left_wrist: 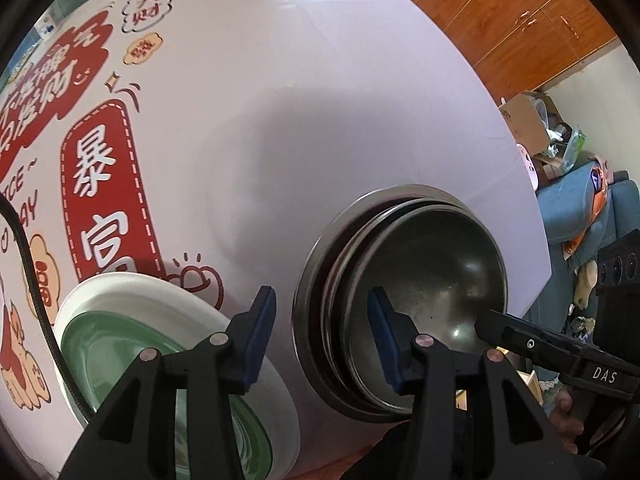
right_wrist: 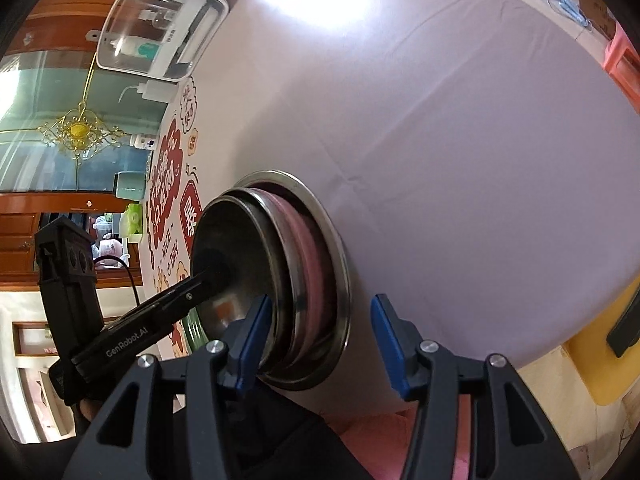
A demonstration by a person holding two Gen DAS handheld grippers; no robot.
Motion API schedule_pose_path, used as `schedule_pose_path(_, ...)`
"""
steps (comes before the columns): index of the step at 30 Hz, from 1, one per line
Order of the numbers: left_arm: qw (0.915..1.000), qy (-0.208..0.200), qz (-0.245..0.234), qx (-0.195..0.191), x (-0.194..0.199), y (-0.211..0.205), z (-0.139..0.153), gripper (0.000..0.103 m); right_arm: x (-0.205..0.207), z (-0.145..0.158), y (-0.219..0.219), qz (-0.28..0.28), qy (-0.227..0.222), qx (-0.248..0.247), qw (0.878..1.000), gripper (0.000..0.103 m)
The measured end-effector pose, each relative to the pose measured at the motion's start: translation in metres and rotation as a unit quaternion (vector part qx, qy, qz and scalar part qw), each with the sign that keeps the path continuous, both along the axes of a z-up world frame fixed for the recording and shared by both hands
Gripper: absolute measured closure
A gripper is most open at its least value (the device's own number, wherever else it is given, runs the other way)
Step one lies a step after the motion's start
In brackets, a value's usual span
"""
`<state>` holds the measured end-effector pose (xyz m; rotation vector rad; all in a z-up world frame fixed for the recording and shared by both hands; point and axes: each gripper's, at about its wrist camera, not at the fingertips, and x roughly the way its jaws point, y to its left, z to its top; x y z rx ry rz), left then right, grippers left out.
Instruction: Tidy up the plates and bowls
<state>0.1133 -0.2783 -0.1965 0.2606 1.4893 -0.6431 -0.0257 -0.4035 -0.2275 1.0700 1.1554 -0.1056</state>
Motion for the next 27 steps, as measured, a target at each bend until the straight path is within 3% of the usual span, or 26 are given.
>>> schedule_pose_path(8,0.9994,0.032,-0.01,0.004,-0.001,-0.01,-0.018,0.057,0.012,-0.005,0.0,0.006,0.006,0.011,1.0,0.052)
schedule_pose_path(15,0.9987,0.049,-0.017,-0.004,-0.008,-0.017,-0.026,0.056,0.017,-0.01,0.0,0.01,0.014,0.017,1.0,0.058)
schedule_pose_path(27,0.9986,0.052,-0.009,-0.005,-0.004,-0.005,-0.025,0.057,0.017,-0.012,-0.003,0.018,0.018,0.017,1.0,0.063)
